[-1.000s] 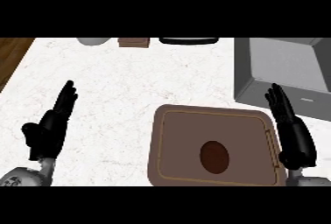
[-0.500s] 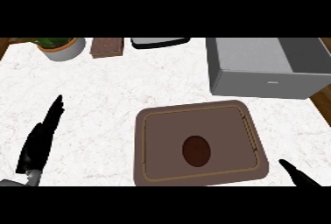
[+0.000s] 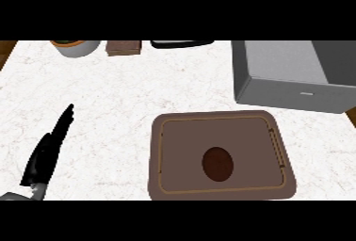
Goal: Pick the cupcake from the tray and place it in the cardboard box
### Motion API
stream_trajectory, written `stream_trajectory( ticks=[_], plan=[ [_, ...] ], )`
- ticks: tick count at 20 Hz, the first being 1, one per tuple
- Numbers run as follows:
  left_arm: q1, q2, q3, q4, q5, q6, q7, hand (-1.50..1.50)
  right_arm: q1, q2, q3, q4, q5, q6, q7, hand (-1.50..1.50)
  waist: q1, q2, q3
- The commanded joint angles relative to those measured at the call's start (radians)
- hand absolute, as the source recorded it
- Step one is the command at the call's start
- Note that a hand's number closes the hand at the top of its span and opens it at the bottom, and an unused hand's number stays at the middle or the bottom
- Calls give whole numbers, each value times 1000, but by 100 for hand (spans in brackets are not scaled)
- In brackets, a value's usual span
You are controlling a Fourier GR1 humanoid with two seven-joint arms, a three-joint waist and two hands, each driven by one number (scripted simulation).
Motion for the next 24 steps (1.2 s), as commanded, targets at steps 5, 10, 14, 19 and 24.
stream_trajectory(
  ticks=[5,10,14,19,24],
  plan=[
    [-28,-10,-10,33,-22,-36,-38,0,406,6,408,-169,161,-317,-37,-150,53,13,-4],
    [-64,-34,-23,62,-34,-58,-45,0,595,6,600,-198,317,-509,63,-150,77,23,-4],
    [-104,-62,-39,60,-42,-66,-11,0,620,6,738,-206,445,-672,203,-150,103,32,-4],
    [-129,-46,-14,96,-49,-95,-45,0,669,6,832,-170,582,-788,357,-150,117,37,-4],
    [-155,-67,-31,57,-65,-87,16,0,699,6,838,-214,714,-735,540,-150,141,40,-2]
  ],
)
